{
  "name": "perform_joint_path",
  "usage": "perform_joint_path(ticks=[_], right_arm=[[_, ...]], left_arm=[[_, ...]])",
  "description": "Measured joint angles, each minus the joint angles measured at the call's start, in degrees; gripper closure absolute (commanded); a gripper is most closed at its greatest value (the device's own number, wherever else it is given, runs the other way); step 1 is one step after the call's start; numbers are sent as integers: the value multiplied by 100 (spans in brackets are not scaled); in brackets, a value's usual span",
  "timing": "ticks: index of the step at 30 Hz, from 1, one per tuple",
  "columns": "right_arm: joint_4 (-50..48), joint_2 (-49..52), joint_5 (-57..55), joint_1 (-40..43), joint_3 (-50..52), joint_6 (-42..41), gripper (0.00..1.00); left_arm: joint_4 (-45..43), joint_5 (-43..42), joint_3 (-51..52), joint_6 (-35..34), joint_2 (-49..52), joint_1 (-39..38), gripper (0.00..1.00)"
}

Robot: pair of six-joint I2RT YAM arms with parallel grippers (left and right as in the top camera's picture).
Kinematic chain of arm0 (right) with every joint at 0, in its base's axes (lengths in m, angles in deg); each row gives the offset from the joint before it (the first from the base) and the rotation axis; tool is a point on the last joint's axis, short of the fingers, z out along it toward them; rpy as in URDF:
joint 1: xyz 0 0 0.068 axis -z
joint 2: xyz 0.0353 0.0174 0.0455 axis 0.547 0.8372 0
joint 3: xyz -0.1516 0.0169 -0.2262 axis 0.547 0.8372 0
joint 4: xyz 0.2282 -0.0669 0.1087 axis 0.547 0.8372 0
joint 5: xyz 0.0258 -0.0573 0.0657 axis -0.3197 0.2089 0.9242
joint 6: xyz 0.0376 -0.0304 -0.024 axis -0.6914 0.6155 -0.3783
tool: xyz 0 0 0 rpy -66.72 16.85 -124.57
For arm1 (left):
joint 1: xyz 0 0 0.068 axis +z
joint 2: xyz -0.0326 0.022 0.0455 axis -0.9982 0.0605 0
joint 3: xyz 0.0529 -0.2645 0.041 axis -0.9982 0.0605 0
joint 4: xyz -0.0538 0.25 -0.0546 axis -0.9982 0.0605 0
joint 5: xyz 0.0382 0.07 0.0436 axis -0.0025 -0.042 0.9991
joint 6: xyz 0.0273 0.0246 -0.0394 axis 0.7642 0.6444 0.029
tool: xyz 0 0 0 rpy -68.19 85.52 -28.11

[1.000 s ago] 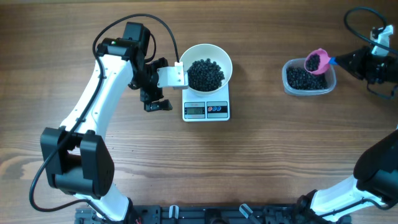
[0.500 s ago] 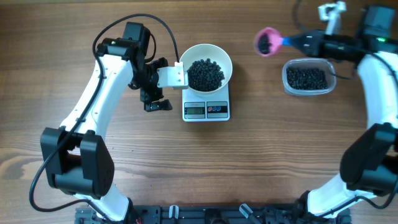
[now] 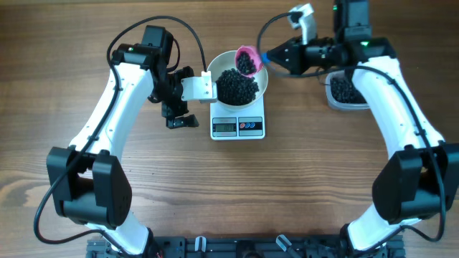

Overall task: Scoop item into bowl and weigh 150g on scale
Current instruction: 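Lift the filled scoop and move it over the white bowl, then tilt the scoop with the right gripper to pour beans into the bowl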

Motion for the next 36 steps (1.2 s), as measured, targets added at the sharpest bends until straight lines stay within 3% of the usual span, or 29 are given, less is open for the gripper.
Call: perform_joint_path(ticks=[20,36], right_arm=[[-238,-1113,-3720,-1687,0,2194,96],[-435,-1113,-4155,-1698,0,2457,96]], left_arm=[[2,0,0,0,0,0,0],[0,0,0,0,0,0,0]])
